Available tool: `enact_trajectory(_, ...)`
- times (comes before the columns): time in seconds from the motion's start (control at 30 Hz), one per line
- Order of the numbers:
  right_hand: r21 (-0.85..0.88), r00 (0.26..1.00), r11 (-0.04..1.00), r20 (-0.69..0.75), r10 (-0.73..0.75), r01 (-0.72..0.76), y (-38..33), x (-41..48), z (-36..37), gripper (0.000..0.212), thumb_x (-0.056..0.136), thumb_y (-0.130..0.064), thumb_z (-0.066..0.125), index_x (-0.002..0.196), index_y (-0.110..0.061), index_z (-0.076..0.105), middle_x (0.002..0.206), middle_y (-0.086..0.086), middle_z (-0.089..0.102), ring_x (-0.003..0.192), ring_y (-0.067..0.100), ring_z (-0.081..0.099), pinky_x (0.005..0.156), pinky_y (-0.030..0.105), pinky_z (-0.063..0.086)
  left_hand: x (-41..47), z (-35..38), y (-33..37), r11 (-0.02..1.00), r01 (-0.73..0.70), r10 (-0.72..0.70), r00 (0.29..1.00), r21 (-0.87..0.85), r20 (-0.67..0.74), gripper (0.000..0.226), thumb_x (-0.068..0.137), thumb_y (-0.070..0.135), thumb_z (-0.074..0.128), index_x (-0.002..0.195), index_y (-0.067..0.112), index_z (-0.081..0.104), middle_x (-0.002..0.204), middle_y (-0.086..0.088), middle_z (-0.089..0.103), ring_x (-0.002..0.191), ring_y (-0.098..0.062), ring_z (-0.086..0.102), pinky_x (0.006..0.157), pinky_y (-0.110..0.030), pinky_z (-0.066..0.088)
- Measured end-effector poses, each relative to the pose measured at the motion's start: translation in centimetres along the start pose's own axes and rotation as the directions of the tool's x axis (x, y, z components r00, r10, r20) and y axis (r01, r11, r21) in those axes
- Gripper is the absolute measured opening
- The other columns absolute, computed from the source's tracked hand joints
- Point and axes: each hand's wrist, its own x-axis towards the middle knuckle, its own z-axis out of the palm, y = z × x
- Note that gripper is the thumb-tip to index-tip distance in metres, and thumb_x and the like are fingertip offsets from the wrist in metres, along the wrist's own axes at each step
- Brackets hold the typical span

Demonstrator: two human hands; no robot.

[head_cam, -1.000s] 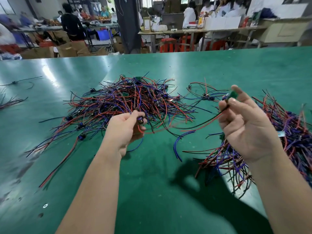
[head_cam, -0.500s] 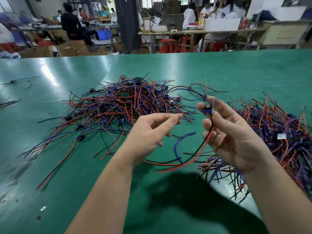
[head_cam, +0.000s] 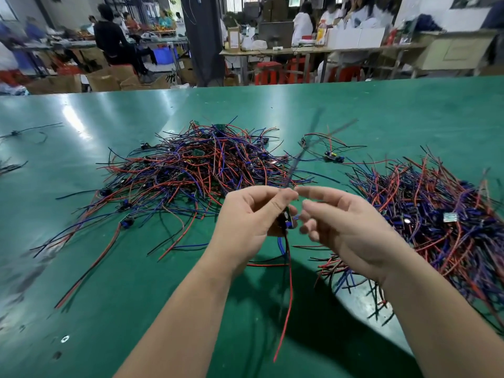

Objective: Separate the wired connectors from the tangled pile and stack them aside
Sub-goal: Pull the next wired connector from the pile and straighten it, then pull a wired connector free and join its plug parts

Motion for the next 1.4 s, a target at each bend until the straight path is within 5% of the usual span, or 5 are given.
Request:
enact_trajectory(0.37,0.034,0.982,0.991,-0.144,-0.121,0.127,-0.8,0.0,-0.6,0.014,0.072,-0.021,0.061,0.077,-0.009,0.066,0.060,-0.002,0.062,0.050,0.004,0.054,0.048,0.013,0.042,0.1,0.5,0.1,0.906,0.354,-0.308,0.927,-0.231,0.214,0.020,0.063,0.024,0.071,0.076,0.008,0.074,0.075,-0.009,0.072,0.063,-0.017,0.069,0.058,-0.024,0.056)
enact_trajectory(0.67,0.037,0.959,0.984,-0.235,-0.162,0.175,-0.5,0.2,-0.1,0.007,0.084,-0.014,0.063,0.081,-0.010,0.068,0.062,-0.003,0.065,0.056,0.005,0.059,0.050,0.014,0.047,-0.2,1.1,-0.2,0.909,0.351,-0.327,0.935,-0.224,0.137,0.021,0.058,0.019,0.075,0.075,0.008,0.072,0.073,-0.008,0.071,0.062,-0.016,0.068,0.058,-0.023,0.056)
enact_trajectory(0.87,-0.269,0.917,0.910,-0.161,-0.364,0.314,-0.2,-0.2,0.1,0.016,0.074,-0.002,0.074,0.077,-0.018,0.072,0.070,-0.001,0.072,0.067,0.011,0.064,0.066,0.020,0.054,-0.5,1.0,0.1,0.936,0.328,-0.298,0.931,-0.125,0.212,0.010,0.062,0.019,0.073,0.066,0.010,0.074,0.070,-0.007,0.070,0.055,-0.013,0.064,0.058,-0.025,0.055)
enact_trajectory(1.23,0.089,0.920,0.961,-0.325,-0.220,0.261,-2.8,-0.5,-1.7,0.015,0.090,-0.003,0.054,0.082,-0.007,0.066,0.065,0.003,0.071,0.057,0.006,0.064,0.051,0.014,0.048,-0.9,0.3,0.4,0.921,0.385,-0.371,0.808,0.068,0.457,0.012,0.078,0.011,0.071,0.069,0.016,0.075,0.071,-0.004,0.072,0.061,-0.013,0.068,0.060,-0.023,0.055)
enact_trajectory(1.4,0.024,0.867,0.952,-0.421,-0.267,0.304,-2.9,-0.1,-2.4,0.018,0.094,-0.008,0.054,0.082,-0.009,0.066,0.063,0.002,0.071,0.053,0.008,0.063,0.049,0.014,0.048,-1.2,0.2,0.7,0.919,0.382,-0.378,0.791,0.093,0.482,0.012,0.079,0.010,0.069,0.070,0.014,0.075,0.073,-0.005,0.073,0.062,-0.013,0.068,0.060,-0.022,0.054)
